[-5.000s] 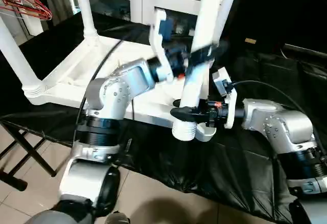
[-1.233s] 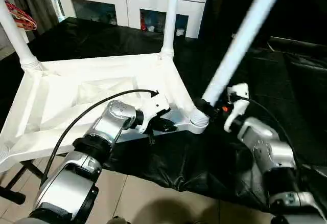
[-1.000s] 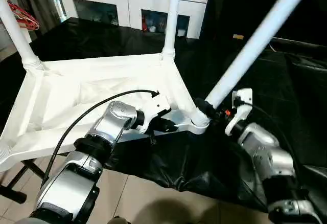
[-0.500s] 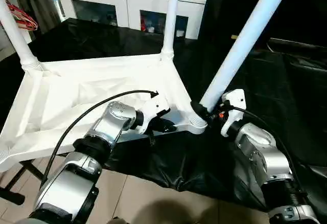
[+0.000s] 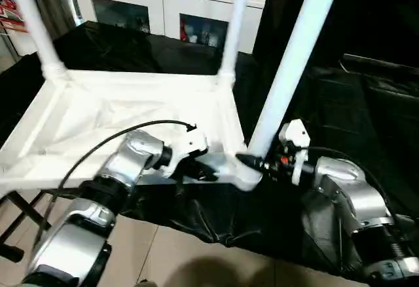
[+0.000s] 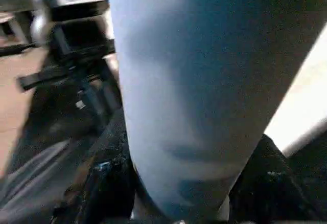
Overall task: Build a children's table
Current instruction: Insert table leg to table base
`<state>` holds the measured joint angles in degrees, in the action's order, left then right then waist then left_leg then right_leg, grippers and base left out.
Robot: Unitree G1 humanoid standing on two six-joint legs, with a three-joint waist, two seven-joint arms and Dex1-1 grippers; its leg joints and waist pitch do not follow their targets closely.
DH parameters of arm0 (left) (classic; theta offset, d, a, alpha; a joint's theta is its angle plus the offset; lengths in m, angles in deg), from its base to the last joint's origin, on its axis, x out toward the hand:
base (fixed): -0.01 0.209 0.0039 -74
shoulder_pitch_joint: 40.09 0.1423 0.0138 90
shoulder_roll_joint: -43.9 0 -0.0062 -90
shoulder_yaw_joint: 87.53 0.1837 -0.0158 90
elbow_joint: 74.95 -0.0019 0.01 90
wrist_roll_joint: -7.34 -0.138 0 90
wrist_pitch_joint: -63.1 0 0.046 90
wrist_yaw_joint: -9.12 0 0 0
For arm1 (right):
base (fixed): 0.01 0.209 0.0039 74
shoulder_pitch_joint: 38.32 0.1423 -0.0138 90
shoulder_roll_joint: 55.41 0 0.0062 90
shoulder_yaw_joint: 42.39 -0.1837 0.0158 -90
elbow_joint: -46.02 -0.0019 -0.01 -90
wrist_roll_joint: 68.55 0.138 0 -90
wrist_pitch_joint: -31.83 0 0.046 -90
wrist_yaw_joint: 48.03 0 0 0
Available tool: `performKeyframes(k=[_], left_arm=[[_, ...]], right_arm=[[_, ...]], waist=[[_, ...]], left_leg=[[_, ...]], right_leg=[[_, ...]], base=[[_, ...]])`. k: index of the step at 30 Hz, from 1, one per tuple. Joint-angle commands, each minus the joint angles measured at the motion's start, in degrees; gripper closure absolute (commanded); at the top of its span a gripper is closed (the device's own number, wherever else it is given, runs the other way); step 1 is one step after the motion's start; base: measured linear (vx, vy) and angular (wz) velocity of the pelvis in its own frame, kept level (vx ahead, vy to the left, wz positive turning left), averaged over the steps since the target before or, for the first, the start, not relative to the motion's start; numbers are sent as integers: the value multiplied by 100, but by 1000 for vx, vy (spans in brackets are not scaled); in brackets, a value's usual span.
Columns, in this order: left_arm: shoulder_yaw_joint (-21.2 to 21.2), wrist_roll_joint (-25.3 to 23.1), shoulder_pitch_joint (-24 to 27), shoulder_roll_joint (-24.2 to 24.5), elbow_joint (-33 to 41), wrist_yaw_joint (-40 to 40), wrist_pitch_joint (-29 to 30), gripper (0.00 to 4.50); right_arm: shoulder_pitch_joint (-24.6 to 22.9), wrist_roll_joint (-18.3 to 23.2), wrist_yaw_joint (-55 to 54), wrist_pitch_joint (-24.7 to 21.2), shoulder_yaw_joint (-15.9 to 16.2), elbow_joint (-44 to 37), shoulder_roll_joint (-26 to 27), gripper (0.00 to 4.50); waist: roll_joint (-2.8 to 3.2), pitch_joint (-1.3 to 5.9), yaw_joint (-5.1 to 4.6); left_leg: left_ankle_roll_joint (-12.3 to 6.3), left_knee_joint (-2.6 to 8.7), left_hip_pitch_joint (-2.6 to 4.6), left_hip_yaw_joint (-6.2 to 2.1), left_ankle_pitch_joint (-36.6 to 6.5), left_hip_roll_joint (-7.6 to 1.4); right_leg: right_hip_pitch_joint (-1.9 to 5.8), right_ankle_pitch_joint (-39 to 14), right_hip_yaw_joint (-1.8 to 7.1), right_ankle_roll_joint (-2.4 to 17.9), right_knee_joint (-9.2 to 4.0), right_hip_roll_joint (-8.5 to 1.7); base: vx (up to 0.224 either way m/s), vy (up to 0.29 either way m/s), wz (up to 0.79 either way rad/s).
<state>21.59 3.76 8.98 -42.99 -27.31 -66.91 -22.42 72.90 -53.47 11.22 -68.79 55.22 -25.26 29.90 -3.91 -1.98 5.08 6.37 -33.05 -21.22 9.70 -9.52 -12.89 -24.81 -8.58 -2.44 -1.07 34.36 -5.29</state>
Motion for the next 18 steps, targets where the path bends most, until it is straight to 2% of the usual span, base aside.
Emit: performKeyframes(k=[1, 8, 10, 14, 16, 17, 18], left_arm=[[-73, 266, -251, 3, 198, -105, -204, 450], [-161, 222, -445, 75, -61, -190, -226, 450], [-230, 142, -500, -14, -173, 100, -132, 450], [-335, 95, -567, -180, -298, 573, 38, 450], [-416, 39, -639, -407, -373, 1111, 221, 450], [-418, 36, -642, -419, -374, 1135, 232, 450], [-441, 13, -666, -520, -380, 1343, 328, 450]], right_arm=[[-298, -144, 387, -242, 463, 259, -66, 261], [-332, -202, 608, -18, 639, 243, -50, 261], [-232, -243, 339, 24, 519, 371, 127, 261], [-89, -288, -139, 13, 317, 550, 326, 261], [202, -462, -1036, 63, 52, 1021, 576, 261], [216, -469, -1079, 69, 40, 1045, 588, 261], [336, -527, -1455, 118, -66, 1256, 689, 261]], waist=[[1, 293, 17], [13, 296, 24], [11, 292, 18], [2, 266, 3], [11, 255, -6], [7, 258, -38], [37, 267, -45]], left_leg=[[-148, 434, 21, 52, -2054, 15], [-111, 432, 32, 62, -2016, 15], [-100, 430, 37, 64, -2063, 17], [-24, 428, 55, 55, -2273, 38], [31, 432, 57, 33, -2324, 42], [79, 429, 50, 13, -2383, 52], [105, 431, 45, 4, -2393, 51]], right_leg=[[293, -2234, 97, 865, -471, -167], [298, -1982, 107, 986, -446, -164], [294, -1995, 106, 1014, -446, -163], [255, -2640, 88, 845, -510, -173], [238, -3049, 73, 680, -559, -192], [244, -3225, 47, 621, -567, -189], [242, -3273, 45, 600, -569, -203]], base=[[0, 0, 0], [0, 0, 0], [0, 0, 0], [0, 0, 0], [0, 0, 0], [0, 0, 0], [0, 0, 0]])
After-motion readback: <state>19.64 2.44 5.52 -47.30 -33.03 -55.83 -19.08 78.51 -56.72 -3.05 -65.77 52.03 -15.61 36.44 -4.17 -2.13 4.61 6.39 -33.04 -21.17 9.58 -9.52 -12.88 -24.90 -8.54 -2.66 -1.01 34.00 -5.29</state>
